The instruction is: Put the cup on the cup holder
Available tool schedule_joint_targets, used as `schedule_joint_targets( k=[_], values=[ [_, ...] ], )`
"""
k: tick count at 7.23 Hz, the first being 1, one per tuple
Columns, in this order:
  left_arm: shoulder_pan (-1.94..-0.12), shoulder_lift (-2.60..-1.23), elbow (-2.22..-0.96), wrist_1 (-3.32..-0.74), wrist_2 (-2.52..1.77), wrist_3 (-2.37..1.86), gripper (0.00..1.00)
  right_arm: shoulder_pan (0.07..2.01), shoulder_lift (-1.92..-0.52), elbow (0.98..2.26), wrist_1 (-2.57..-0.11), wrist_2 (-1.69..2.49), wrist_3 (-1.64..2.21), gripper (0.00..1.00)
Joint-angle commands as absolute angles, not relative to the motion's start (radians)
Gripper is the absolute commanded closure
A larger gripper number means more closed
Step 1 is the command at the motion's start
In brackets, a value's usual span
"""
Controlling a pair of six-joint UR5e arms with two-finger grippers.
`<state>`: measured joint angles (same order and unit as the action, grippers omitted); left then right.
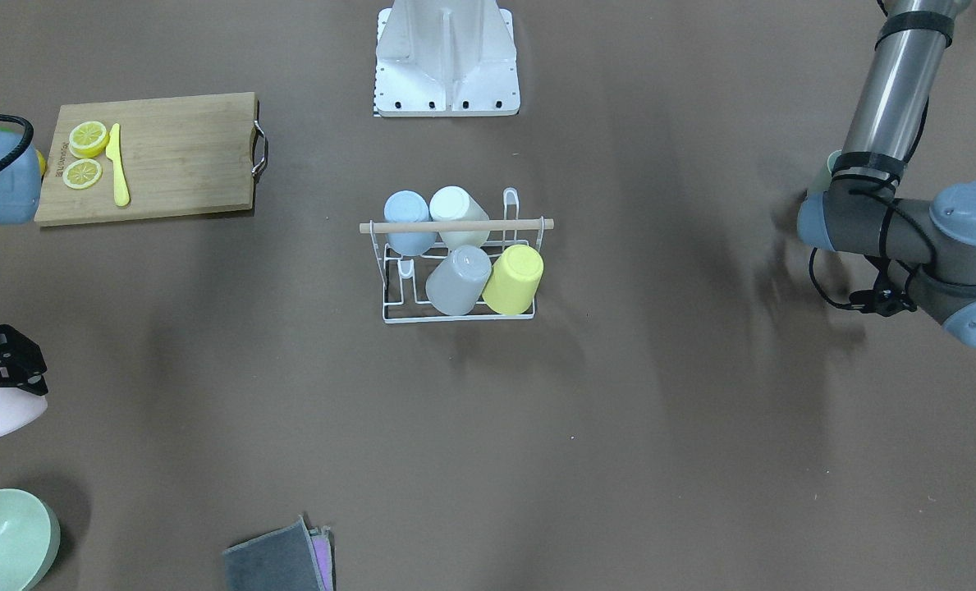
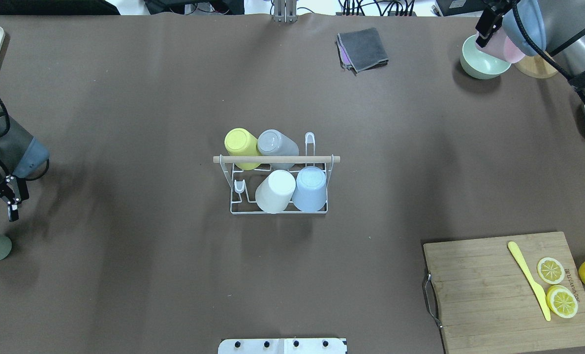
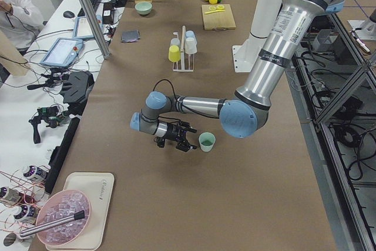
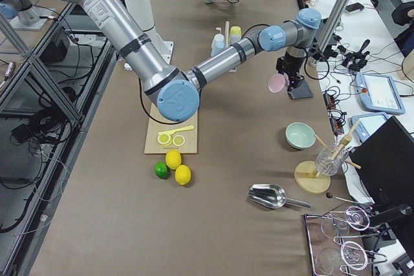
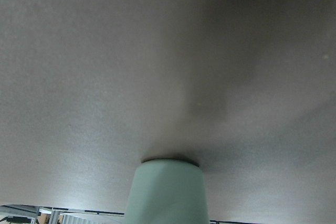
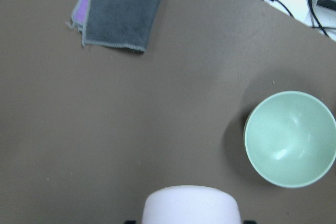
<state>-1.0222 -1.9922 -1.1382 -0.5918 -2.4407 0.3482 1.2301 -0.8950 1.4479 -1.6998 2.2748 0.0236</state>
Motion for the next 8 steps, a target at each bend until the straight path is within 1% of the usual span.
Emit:
schedule_joint_targets(
  k=[1, 4, 7, 8],
  values=[
    [-1.019, -1.983, -1.138, -0.583, -2.439, 0.365, 0.03, 1.223, -0.913, 1.462, -1.419, 2.278, 0.196, 1.00],
    [-1.006, -1.979, -1.138, -0.580, -2.439, 0.365, 0.03, 1.174, -0.946, 1.463, -1.018, 2.257, 0.398, 1.00],
    [-0.983, -1.965, -1.140, -0.565, -2.439, 0.388, 0.03, 1.038, -1.003, 1.470, -0.597, 2.110, 0.671, 1.00],
    [-0.983, -1.965, -1.143, -0.511, -2.438, 0.446, 0.03, 0.969, -1.041, 1.524, -0.536, 2.015, 0.714, 1.00]
  ],
)
